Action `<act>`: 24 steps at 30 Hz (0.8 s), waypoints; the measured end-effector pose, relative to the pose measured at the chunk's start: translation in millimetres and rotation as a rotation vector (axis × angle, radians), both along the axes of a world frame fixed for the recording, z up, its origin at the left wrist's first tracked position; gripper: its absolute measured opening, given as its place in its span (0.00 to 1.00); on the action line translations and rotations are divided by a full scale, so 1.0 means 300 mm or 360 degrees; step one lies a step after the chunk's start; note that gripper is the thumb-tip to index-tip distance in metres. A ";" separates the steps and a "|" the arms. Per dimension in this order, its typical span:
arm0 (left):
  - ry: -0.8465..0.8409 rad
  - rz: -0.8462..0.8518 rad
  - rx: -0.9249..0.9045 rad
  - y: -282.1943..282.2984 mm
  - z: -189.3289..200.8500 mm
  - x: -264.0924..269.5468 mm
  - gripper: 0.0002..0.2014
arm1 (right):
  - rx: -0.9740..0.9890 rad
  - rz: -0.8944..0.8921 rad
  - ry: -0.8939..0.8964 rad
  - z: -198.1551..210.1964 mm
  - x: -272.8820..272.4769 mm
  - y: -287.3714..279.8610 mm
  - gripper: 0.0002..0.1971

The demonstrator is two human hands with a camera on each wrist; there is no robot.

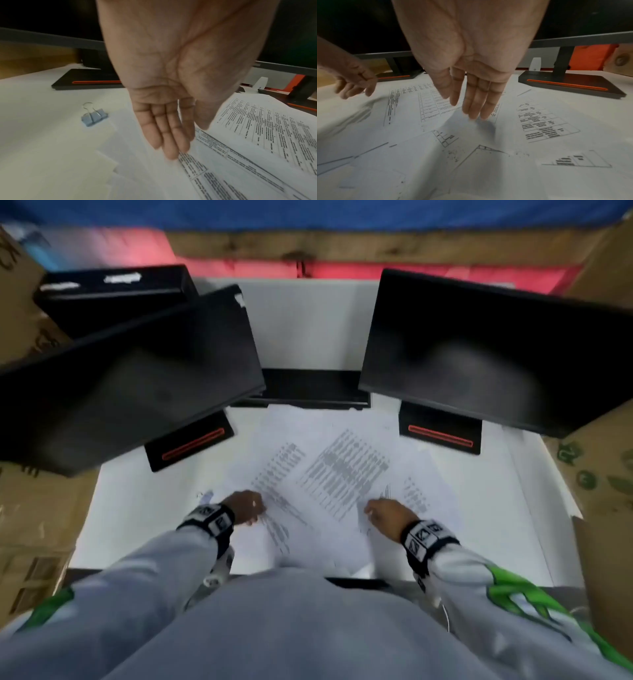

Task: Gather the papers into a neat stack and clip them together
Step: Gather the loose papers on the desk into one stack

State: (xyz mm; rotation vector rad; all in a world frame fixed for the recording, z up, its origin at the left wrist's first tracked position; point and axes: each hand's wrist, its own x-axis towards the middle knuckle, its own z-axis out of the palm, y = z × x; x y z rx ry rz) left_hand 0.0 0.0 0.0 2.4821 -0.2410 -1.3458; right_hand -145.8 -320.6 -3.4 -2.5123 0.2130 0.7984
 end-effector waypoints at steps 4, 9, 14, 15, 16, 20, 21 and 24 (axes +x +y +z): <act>-0.0444 -0.0136 0.0148 -0.079 -0.032 0.038 0.17 | -0.0234 -0.0126 -0.0099 -0.033 0.057 0.024 0.24; -0.0612 0.0485 0.0309 -0.091 -0.127 0.015 0.27 | -0.0442 -0.0319 0.0153 -0.108 0.067 0.048 0.38; -0.0525 0.0497 0.0282 -0.129 -0.201 -0.010 0.41 | -0.0435 -0.0187 0.0232 -0.142 0.072 0.098 0.43; -0.0532 0.0421 0.0258 -0.139 -0.204 -0.007 0.43 | -0.0429 -0.0099 0.0203 -0.142 0.070 0.105 0.44; -0.0553 0.0321 0.0204 -0.146 -0.213 0.004 0.43 | -0.0412 -0.0003 0.0176 -0.144 0.068 0.110 0.43; -0.0557 -0.0066 0.0020 -0.166 -0.201 0.054 0.40 | -0.0232 0.0261 0.0168 -0.133 0.068 0.099 0.41; -0.0610 -0.0003 0.0040 -0.166 -0.187 0.056 0.39 | -0.0200 0.0233 0.0118 -0.131 0.071 0.086 0.40; -0.0782 0.0693 0.0261 -0.137 -0.149 0.047 0.36 | -0.0392 -0.0240 -0.0177 -0.135 0.073 0.020 0.40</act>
